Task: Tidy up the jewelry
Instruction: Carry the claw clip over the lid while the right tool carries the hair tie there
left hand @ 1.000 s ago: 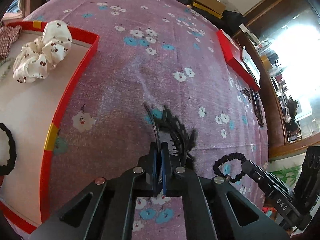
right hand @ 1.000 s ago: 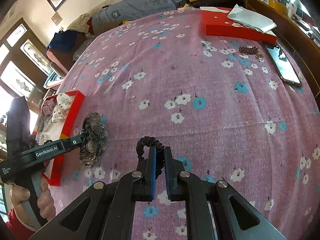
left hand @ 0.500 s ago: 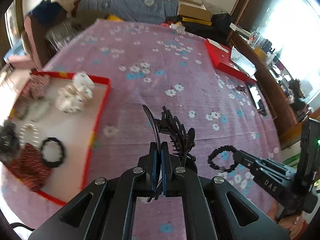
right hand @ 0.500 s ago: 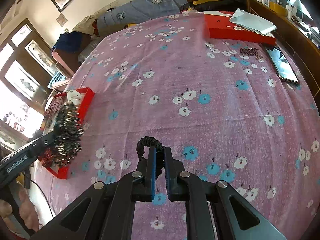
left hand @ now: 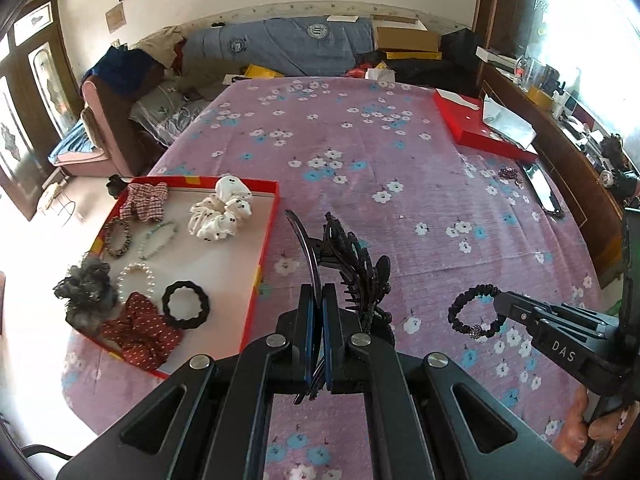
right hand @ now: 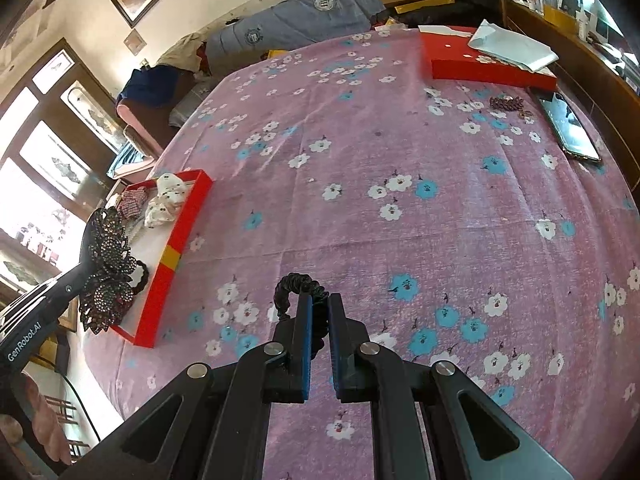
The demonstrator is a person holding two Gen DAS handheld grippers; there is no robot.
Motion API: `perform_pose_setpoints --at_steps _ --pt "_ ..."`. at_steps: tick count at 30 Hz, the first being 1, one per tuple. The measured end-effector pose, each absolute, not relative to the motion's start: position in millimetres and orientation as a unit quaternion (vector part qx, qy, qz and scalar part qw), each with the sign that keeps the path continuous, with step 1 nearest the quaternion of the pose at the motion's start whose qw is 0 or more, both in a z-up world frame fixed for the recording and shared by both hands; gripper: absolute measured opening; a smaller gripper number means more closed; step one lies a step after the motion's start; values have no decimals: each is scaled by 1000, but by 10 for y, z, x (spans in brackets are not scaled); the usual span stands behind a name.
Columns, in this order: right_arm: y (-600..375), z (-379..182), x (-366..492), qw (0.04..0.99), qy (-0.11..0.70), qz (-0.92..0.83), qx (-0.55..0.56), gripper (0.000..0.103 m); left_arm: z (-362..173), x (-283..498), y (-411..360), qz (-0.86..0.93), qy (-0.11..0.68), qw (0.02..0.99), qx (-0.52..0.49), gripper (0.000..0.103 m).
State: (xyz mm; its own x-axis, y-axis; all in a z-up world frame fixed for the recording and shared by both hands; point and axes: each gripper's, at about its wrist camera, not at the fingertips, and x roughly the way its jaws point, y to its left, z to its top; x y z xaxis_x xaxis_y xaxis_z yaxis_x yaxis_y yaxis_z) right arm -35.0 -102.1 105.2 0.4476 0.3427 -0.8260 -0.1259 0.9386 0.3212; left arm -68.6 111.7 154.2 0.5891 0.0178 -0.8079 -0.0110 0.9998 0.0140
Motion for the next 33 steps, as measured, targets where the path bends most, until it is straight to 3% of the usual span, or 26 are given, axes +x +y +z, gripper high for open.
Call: perform_pose_setpoints --at_steps 14,26,33 --pt "-877 1182 -450 847 496 162 102 9 1564 -856 1249 6 464 886 -20 3" --pt "104 1357 -166 842 480 235 70 9 1686 -499 2685 22 455 880 -135 3" --pt "830 1305 2 831 485 267 51 9 1344 -116 3204 -12 488 852 -188 3"
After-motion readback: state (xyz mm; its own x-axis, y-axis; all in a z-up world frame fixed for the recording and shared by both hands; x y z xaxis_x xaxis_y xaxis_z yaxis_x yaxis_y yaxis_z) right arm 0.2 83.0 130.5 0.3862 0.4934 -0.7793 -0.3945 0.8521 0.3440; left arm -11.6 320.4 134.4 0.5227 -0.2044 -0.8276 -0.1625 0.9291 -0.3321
